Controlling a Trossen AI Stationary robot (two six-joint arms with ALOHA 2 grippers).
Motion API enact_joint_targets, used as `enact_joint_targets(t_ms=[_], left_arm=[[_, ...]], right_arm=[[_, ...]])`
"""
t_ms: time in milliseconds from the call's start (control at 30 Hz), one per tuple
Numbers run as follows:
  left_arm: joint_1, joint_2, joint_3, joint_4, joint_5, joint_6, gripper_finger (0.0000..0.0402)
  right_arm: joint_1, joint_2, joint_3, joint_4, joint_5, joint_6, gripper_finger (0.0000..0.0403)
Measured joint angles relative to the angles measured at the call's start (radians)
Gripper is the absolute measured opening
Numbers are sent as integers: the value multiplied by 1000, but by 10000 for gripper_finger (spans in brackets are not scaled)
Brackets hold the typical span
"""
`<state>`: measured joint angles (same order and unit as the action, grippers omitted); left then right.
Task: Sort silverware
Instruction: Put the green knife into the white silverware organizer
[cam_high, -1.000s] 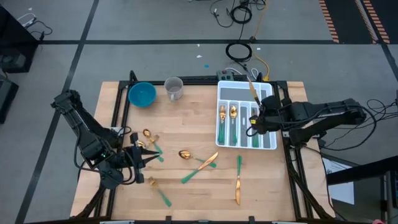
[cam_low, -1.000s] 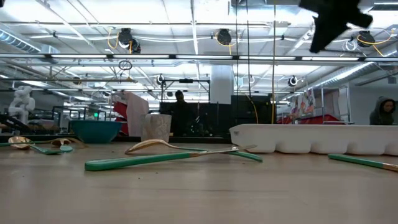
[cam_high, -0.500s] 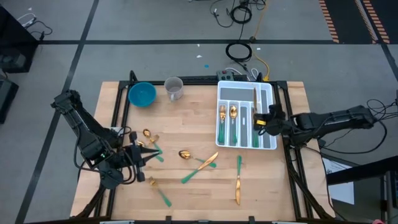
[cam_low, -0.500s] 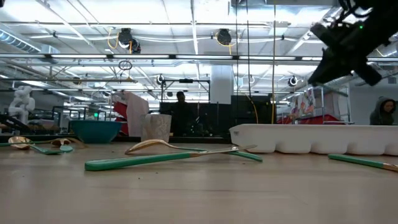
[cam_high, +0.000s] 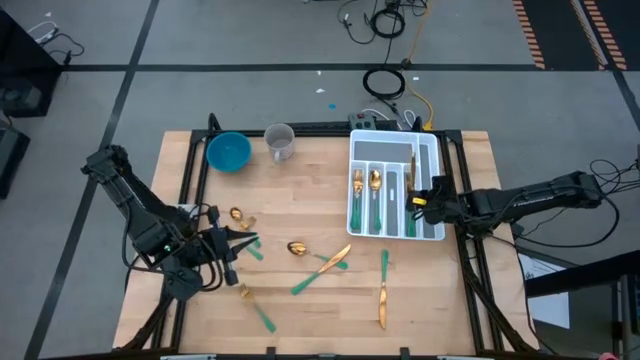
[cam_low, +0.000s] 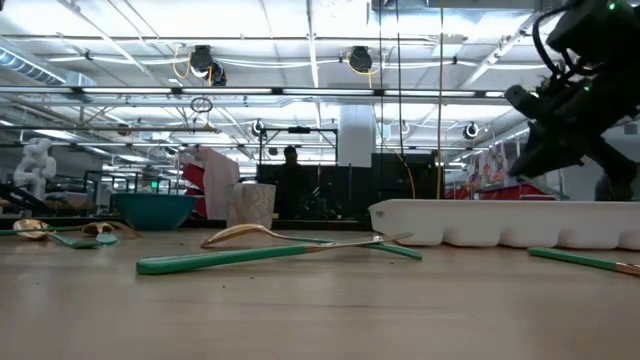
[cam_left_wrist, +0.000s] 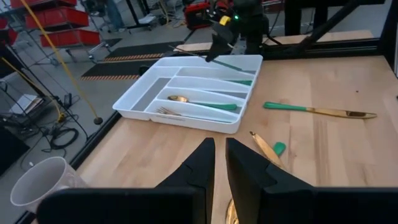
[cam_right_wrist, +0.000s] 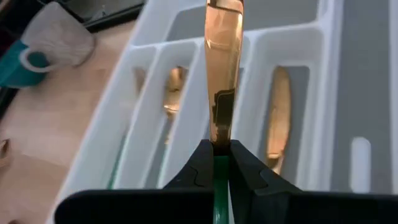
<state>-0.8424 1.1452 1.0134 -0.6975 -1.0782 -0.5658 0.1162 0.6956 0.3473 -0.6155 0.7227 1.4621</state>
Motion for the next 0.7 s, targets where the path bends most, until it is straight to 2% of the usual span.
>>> enact_joint_targets(t_ms=[367, 700], left_arm=[[19, 0, 0, -1, 2, 5, 49], [19, 0, 0, -29, 5, -1, 49]], right_arm=[[0, 1, -120, 108, -50, 45, 0], [-2, 16, -129, 111, -75, 56, 0]])
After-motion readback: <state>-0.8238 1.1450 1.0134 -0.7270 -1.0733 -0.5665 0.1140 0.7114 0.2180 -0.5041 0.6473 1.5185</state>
